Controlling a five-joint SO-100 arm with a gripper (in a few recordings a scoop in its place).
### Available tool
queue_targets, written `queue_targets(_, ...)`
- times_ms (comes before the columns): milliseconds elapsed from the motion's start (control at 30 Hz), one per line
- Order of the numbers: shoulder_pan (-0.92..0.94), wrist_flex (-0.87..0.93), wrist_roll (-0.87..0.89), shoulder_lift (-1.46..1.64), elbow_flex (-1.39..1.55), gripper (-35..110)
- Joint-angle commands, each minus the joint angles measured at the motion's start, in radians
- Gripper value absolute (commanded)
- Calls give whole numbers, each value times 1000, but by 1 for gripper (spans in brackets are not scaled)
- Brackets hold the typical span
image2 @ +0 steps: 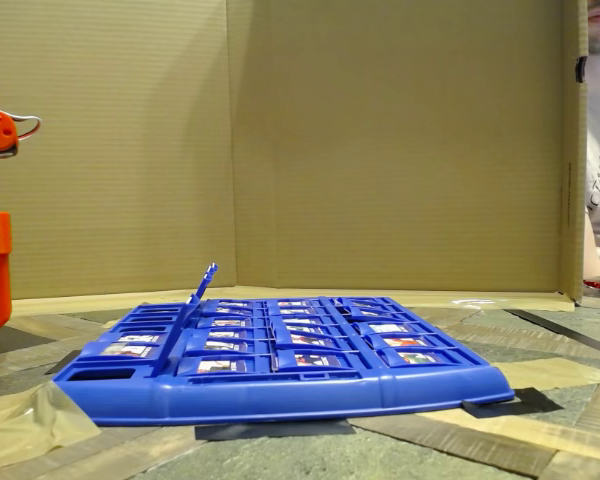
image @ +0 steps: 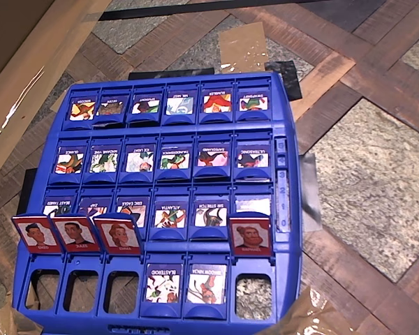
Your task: Flip A0.
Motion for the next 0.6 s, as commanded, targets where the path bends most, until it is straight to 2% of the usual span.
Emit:
queue_targets(0, -3, 3, -81, -3, 8, 2)
queue_targets(567, 0, 2, -124, -5, 8, 0)
